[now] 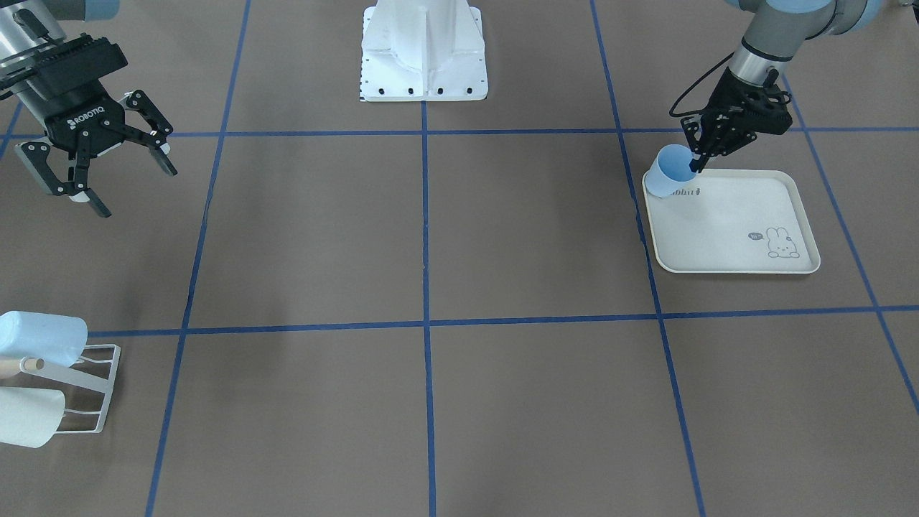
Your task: Transfer IKEA cup to right arm and place on rack
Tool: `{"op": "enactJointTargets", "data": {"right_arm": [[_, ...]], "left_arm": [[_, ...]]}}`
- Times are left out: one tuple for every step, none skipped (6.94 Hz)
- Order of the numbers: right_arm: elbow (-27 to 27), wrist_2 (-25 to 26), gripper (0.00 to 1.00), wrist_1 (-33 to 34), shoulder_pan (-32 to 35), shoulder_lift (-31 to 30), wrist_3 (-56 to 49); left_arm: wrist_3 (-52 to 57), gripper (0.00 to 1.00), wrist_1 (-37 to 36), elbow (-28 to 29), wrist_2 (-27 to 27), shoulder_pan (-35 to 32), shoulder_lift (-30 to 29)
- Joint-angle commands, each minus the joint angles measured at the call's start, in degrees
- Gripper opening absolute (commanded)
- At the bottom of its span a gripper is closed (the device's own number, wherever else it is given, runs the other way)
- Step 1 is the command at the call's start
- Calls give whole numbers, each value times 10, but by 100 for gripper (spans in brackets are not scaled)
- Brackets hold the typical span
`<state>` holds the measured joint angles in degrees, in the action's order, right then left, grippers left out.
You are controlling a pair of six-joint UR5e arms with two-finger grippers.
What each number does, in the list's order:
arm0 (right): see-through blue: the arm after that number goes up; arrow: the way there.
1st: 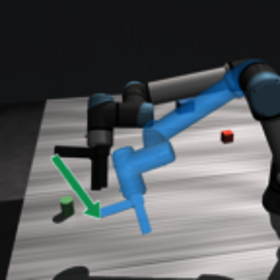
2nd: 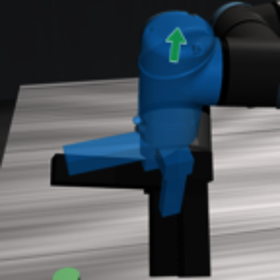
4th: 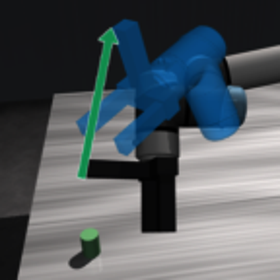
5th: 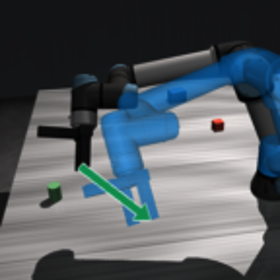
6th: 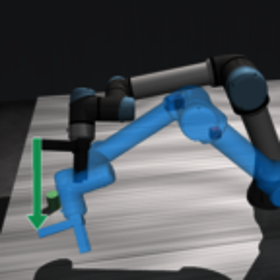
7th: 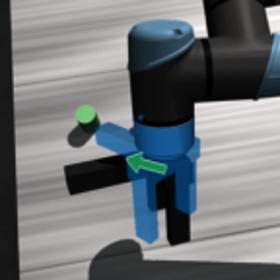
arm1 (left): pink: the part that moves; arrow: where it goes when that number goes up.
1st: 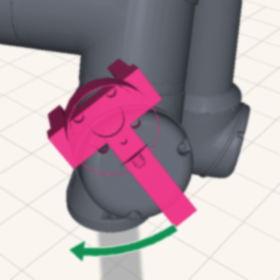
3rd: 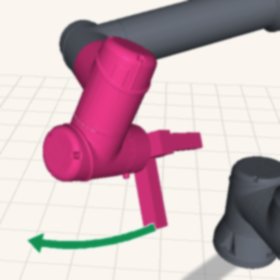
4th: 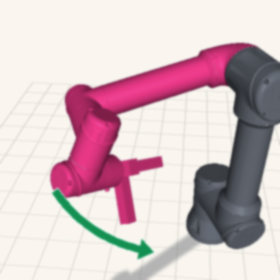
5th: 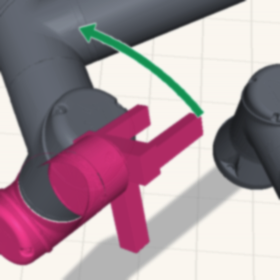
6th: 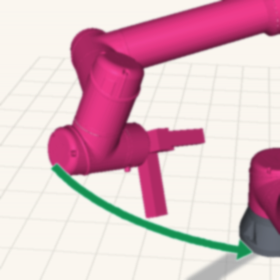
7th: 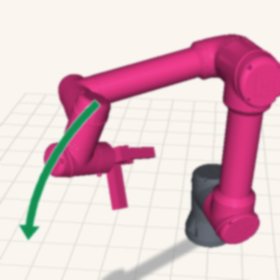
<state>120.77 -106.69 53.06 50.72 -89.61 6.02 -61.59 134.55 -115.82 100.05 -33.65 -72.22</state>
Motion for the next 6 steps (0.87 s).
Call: {"op": "enactJointTargets", "data": {"right_arm": [[1,0,100,-1,-1,1,0],[0,0,100,-1,-8,7,0],[-3,2,100,-2,-25,28,0],[-17,2,100,-3,-49,56,0],[-36,4,100,-37,-81,66,0],[-81,6,100,-138,-110,75,2]], "left_arm": [[4,0,-1,-11,-1,-7,1],[7,0,-2,-34,1,-14,18],[9,0,-7,-86,7,-29,47],[11,0,-17,-133,14,-51,46],[3,0,-18,-155,50,-53,21],[-23,0,-18,-164,59,-52,-26]]}}
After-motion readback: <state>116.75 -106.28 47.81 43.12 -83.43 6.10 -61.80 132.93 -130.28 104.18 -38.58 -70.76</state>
